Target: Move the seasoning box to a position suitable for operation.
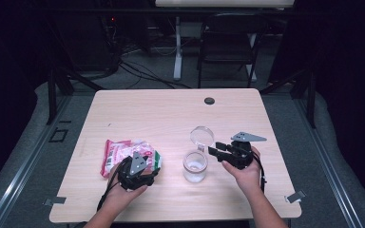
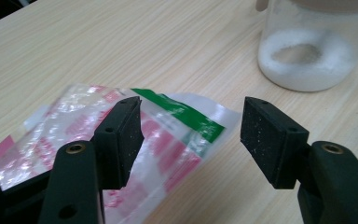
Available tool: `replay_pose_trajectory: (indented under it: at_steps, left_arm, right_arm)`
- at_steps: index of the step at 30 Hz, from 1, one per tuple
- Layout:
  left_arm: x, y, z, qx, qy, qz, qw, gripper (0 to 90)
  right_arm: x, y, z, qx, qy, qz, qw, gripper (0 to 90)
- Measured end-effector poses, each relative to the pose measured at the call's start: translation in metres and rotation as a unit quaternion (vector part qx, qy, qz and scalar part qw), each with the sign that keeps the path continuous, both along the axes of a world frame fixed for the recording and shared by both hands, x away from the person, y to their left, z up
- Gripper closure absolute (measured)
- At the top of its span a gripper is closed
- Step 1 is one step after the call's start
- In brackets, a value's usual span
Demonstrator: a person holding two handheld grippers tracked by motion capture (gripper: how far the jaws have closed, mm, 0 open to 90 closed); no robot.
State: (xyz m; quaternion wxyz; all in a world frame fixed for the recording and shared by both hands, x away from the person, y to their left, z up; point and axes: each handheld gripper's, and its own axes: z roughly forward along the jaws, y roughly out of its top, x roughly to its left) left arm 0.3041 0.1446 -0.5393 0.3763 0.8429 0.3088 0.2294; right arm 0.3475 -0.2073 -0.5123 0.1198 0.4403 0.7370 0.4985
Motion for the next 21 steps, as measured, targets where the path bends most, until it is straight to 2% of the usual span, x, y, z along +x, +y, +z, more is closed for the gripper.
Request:
replay_pose_trajectory:
  at_steps: [2, 5, 7, 10, 11, 14, 15, 18, 21]
  left_arm:
    - [-0.002, -0.003, 0.0, 0.001, -0.001, -0.01, 0.9999, 38.4]
    - [-0.002, -0.004, 0.0, 0.006, -0.007, -0.011, 0.9999, 38.4]
    - [-0.001, -0.005, -0.003, 0.022, -0.011, -0.003, 0.9997, 38.3]
    - [0.001, -0.004, -0.006, 0.029, -0.013, 0.002, 0.9995, 38.3]
    - [0.004, -0.004, -0.009, 0.039, -0.009, 0.009, 0.9992, 38.3]
    - [0.006, -0.004, -0.013, 0.046, -0.007, 0.012, 0.9988, 38.3]
    - [0.009, -0.005, -0.016, 0.064, -0.008, 0.016, 0.9978, 38.3]
    - [0.011, -0.005, -0.018, 0.076, -0.014, 0.017, 0.9968, 38.3]
    - [0.016, -0.007, -0.023, 0.1, -0.027, 0.026, 0.9942, 38.7]
  right_arm:
    - [0.0, 0.0, 0.0, 0.0, 0.0, 0.0, 1.0, 56.0]
    - [0.0, 0.0, 0.0, 0.001, 0.0, -0.001, 1.0, 55.9]
    - [0.0, 0.0, 0.0, 0.001, 0.0, -0.002, 1.0, 56.0]
    - [0.0, 0.001, -0.001, 0.003, 0.001, -0.002, 1.0, 56.0]
    - [0.0, 0.001, -0.001, 0.001, 0.001, -0.002, 1.0, 56.0]
    - [-0.001, 0.001, -0.001, 0.001, 0.001, -0.003, 1.0, 56.1]
    - [-0.001, 0.001, -0.001, 0.001, 0.0, -0.002, 1.0, 56.1]
    - [-0.001, 0.001, -0.001, 0.001, 0.0, -0.002, 1.0, 56.1]
    - [-0.002, 0.0, -0.001, 0.002, -0.001, -0.002, 1.0, 56.1]
